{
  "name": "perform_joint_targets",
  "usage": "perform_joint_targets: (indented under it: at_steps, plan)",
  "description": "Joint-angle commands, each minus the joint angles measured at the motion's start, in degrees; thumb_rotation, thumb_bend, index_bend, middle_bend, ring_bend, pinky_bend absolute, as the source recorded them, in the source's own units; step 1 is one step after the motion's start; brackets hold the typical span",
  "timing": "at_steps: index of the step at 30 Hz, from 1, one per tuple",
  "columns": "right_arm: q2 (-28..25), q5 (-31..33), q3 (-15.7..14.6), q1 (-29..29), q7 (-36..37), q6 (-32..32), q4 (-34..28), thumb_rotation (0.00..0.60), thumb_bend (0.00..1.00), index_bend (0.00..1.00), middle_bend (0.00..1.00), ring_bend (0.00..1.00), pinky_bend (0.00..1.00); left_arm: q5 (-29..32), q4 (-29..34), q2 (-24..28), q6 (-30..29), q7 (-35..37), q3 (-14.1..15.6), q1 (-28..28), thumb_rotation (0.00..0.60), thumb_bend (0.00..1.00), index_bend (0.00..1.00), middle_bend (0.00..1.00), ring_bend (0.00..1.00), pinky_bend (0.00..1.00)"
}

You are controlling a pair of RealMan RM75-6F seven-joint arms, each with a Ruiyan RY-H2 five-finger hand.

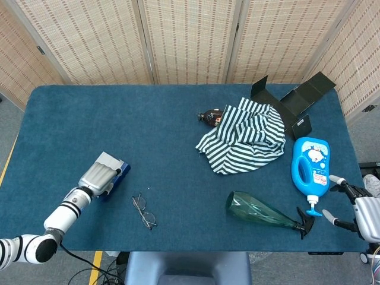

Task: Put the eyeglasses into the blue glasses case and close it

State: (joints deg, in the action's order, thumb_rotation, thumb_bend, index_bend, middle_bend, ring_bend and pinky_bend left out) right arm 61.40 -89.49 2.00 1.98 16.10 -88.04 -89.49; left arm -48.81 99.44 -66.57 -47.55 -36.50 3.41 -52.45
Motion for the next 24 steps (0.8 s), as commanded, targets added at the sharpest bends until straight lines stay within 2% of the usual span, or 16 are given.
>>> perform_joint_targets:
  at_steps: [1,5,10,15,18,24]
  plan:
    - [0.0,0.1,0.0,-0.1,0.1,-0.1,0.1,0.6,0.19,0.18,0.39,0.39,0.36,-8.5,-4.7,-3.1,-0.4,6.5,-2.1,1.8,0.6,0.57,0.27,0.99,0.93,0.99]
    - [-0.1,0.4,0.1,-0.4,0.3,-0.4,0.3,0.6,0.19,0.18,0.39,0.4,0.36,-11.8,-7.1,-5.4,1.5,7.7,-2.1,1.2,0.6,0.57,0.27,1.0,0.94,0.99]
    - [-0.1,0.5,0.0,-0.7,0.6,-0.4,0.5,0.6,0.19,0.18,0.39,0.41,0.36,-9.5,-9.4,-7.5,4.3,4.4,-1.8,-0.8,0.6,0.59,0.26,1.0,0.95,0.99]
    - [0.0,0.5,0.1,-0.8,0.8,-0.6,0.6,0.6,0.19,0.18,0.39,0.42,0.36,-0.5,-10.9,-9.0,5.8,-3.6,-0.5,-4.0,0.6,0.67,0.26,1.0,0.95,0.99]
    - [0.0,0.5,0.1,-0.9,0.9,-0.7,0.7,0.6,0.19,0.18,0.39,0.43,0.36,6.9,-11.1,-9.5,4.1,-8.8,0.8,-5.6,0.6,0.69,0.26,1.0,0.96,0.99]
    - [0.2,0.3,0.1,-1.0,1.2,-0.9,0.9,0.6,0.19,0.18,0.39,0.44,0.36,17.2,-10.9,-9.7,-0.2,-15.4,3.5,-7.2,0.6,0.69,0.31,1.0,0.96,0.99]
